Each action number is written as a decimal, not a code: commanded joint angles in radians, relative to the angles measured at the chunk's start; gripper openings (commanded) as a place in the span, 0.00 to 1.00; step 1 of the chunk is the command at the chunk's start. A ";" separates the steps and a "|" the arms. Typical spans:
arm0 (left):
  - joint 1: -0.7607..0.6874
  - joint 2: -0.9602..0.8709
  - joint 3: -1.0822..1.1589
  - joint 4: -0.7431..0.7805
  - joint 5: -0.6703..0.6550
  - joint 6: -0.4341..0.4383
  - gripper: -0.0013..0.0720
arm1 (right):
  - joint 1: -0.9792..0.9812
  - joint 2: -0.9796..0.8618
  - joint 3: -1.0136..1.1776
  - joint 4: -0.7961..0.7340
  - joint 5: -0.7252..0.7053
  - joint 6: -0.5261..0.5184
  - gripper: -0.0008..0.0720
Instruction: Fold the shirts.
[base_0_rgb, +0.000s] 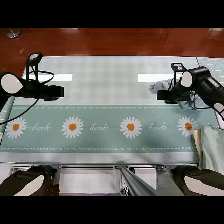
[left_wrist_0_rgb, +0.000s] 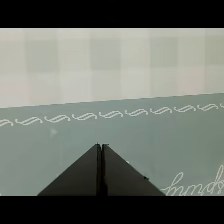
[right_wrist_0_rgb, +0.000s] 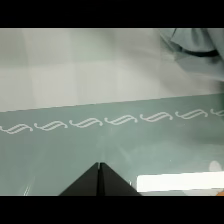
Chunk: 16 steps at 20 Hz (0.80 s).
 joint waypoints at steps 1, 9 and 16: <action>0.001 0.000 0.000 -0.018 0.004 0.000 0.05 | 0.001 0.000 0.000 0.000 -0.005 0.000 0.04; 0.003 -0.048 0.000 0.000 0.432 0.000 0.98 | -0.001 0.000 0.000 -0.327 -0.221 0.022 0.88; 0.053 -0.155 0.000 0.022 0.453 0.000 0.98 | -0.322 -0.097 0.046 -0.427 -0.358 0.266 0.88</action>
